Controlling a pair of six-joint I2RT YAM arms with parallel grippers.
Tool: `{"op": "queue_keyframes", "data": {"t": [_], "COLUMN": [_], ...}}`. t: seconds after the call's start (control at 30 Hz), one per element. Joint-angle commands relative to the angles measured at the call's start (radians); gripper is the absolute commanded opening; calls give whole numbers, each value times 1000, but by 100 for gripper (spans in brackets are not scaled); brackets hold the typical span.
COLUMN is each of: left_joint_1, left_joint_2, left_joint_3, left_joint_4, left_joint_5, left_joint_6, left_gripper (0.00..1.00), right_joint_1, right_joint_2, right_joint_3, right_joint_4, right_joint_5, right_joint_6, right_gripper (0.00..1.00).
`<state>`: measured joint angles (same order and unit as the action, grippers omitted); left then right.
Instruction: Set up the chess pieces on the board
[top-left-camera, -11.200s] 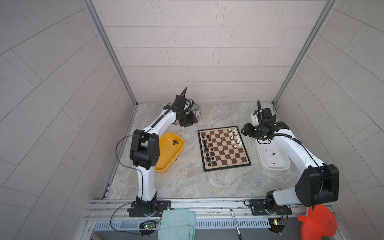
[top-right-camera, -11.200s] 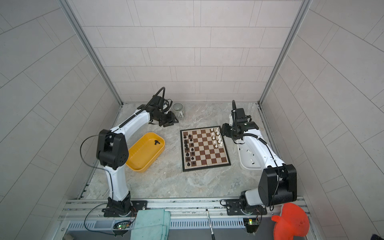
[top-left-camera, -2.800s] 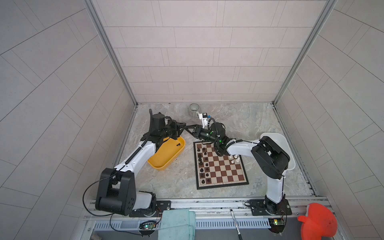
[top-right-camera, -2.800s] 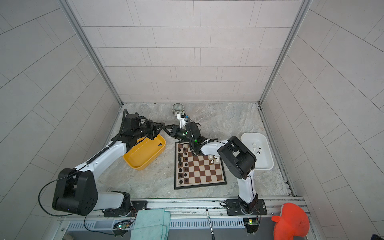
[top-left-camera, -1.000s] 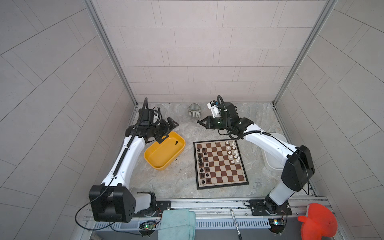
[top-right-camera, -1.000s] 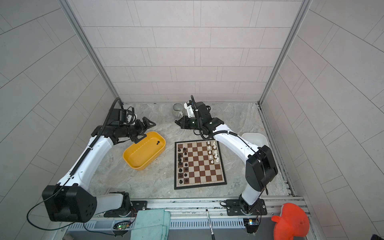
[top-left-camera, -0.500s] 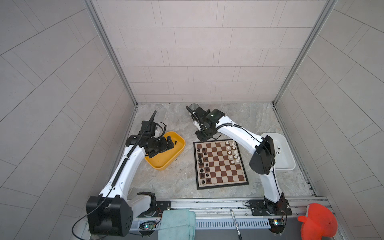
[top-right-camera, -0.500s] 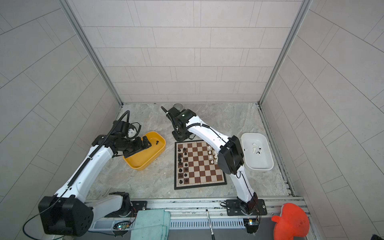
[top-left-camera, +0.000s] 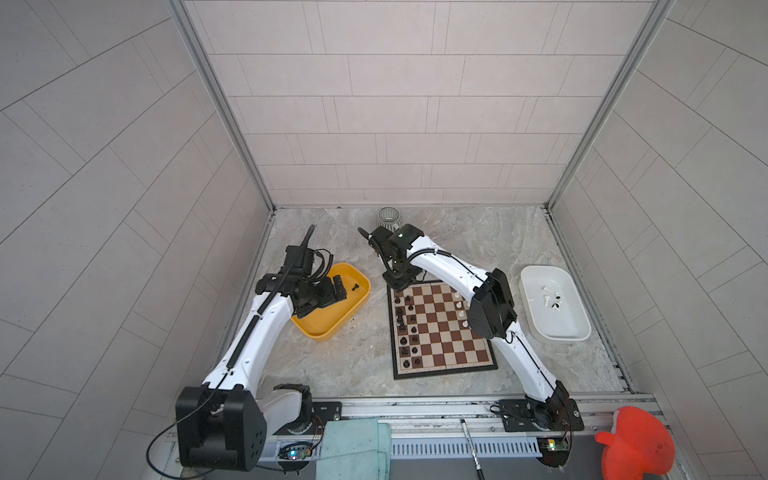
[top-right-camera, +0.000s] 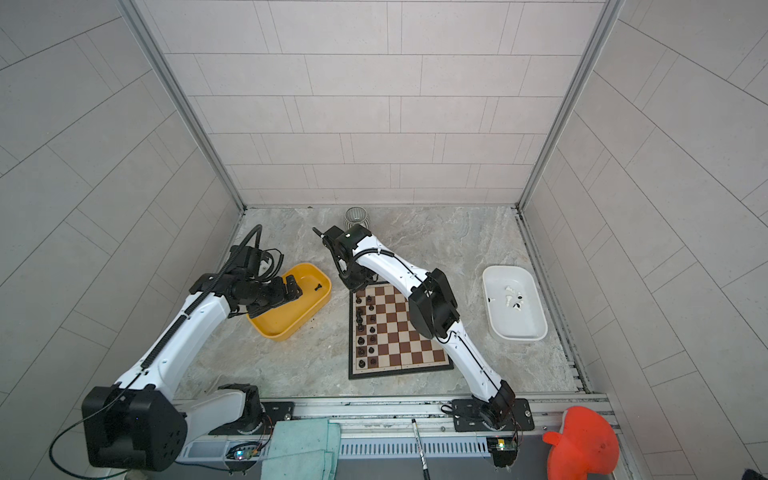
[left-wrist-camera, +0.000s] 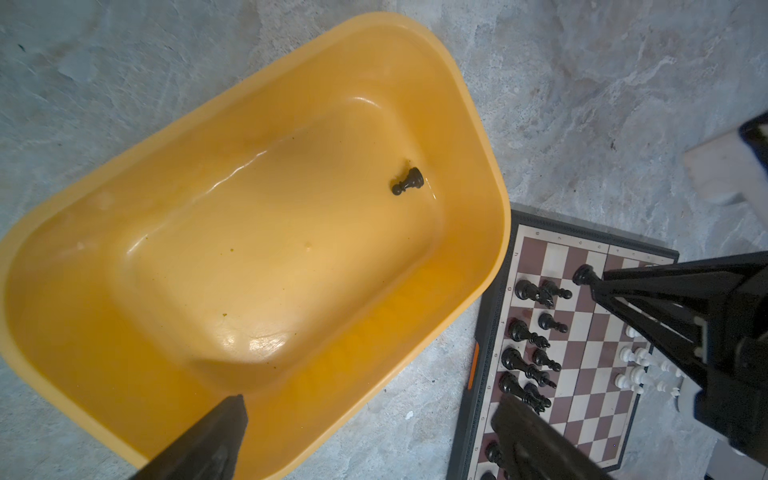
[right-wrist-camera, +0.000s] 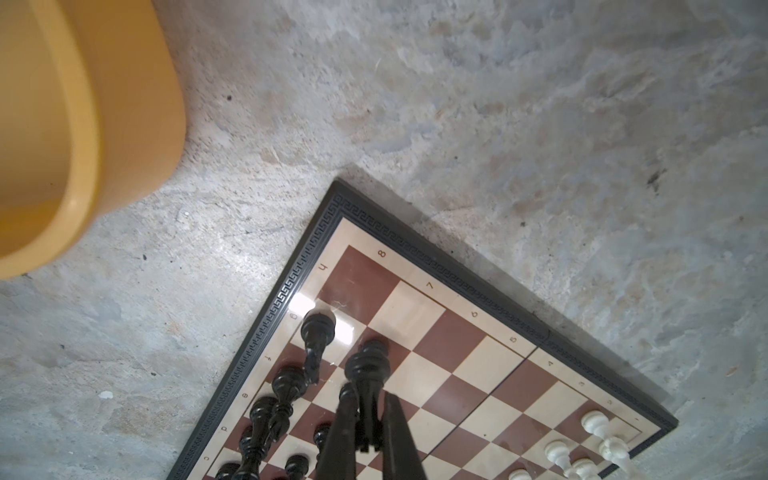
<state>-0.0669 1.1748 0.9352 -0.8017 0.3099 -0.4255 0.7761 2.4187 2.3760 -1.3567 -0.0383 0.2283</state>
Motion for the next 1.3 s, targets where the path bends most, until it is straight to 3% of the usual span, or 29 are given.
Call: {"op": "queue_keyframes", "data": {"t": [0.0,0.53,1.27], "left_joint_1": [-1,-1,-2], "left_joint_2": [8,13,19], "left_joint_3": [2,16,16], "left_joint_4": [-2,-20,-24], "left_joint_5": [-3,-13,-23], "left_joint_6": [14,25,22], "left_gripper": [100,100,100], "right_joint_1": [3,5,-9], "right_joint_2": [43,117,113], "right_joint_3": [32,74,100], "right_joint_4": [-44,-20,9], "right_joint_5": [-4,-11,-18], "right_joint_6": [-20,-17,-9], "right_gripper": [0,2,26]}}
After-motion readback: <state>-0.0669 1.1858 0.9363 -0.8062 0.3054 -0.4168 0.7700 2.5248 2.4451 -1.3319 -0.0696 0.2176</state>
